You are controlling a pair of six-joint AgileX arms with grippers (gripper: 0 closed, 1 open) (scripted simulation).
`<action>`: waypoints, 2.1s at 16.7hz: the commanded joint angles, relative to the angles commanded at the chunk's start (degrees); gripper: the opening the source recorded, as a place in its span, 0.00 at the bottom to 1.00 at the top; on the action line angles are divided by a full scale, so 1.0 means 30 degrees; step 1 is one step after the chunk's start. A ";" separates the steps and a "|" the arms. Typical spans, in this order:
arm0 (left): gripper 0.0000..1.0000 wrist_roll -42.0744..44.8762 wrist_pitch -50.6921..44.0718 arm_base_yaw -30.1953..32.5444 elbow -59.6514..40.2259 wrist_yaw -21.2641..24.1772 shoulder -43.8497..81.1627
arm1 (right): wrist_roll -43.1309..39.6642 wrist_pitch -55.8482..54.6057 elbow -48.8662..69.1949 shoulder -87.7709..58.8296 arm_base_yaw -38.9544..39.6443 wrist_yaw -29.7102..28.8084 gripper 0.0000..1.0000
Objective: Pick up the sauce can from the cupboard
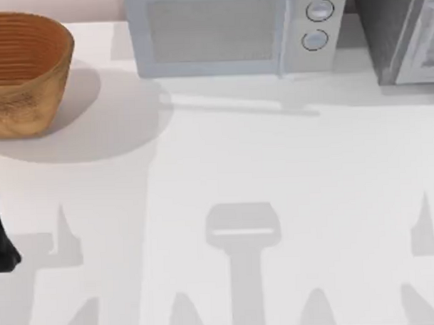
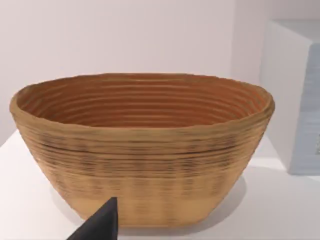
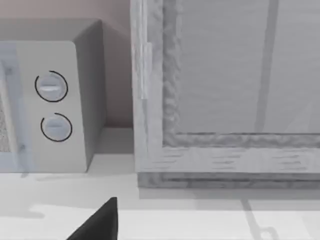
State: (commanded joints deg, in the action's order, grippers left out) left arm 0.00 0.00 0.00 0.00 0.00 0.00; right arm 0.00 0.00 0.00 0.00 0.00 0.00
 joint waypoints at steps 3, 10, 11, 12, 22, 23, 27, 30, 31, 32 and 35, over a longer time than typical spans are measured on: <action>1.00 0.0000 0.0000 0.0000 0.0000 0.0000 0.0000 | 0.0006 0.0030 0.0200 -0.0156 0.0034 -0.0019 1.00; 1.00 0.0000 0.0000 0.0000 0.0000 0.0000 0.0000 | 0.0089 0.1509 0.6967 -0.5383 0.0854 -0.0770 1.00; 1.00 0.0000 0.0000 0.0000 0.0000 0.0000 0.0000 | 0.0101 0.1893 0.8534 -0.6597 0.1021 -0.0951 1.00; 1.00 0.0000 0.0000 0.0000 0.0000 0.0000 0.0000 | 0.0112 0.2307 1.0189 -0.7886 0.1195 -0.1144 1.00; 1.00 0.0000 0.0000 0.0000 0.0000 0.0000 0.0000 | 0.0203 0.6640 2.7339 -2.1013 0.2926 -0.3099 1.00; 1.00 0.0000 0.0000 0.0000 0.0000 0.0000 0.0000 | 0.0217 0.6949 2.8681 -2.1980 0.3057 -0.3243 1.00; 1.00 0.0000 0.0000 0.0000 0.0000 0.0000 0.0000 | 0.0279 0.7794 3.2462 -2.4730 0.3438 -0.3661 1.00; 1.00 0.0000 0.0000 0.0000 0.0000 0.0000 0.0000 | 0.0300 0.7973 3.3267 -2.5349 0.3526 -0.3757 1.00; 1.00 0.0000 0.0000 0.0000 0.0000 0.0000 0.0000 | 0.0300 0.7973 3.3267 -2.5349 0.3526 -0.3757 1.00; 1.00 0.0000 0.0000 0.0000 0.0000 0.0000 0.0000 | 0.0300 0.7973 3.3267 -2.5349 0.3526 -0.3757 1.00; 1.00 0.0000 0.0000 0.0000 0.0000 0.0000 0.0000 | 0.0295 0.7925 3.3279 -2.5342 0.3495 -0.3777 1.00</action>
State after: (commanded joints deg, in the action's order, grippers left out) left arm 0.00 0.00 0.00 0.00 0.00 0.00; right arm 0.88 23.78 99.84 -76.03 10.49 -11.33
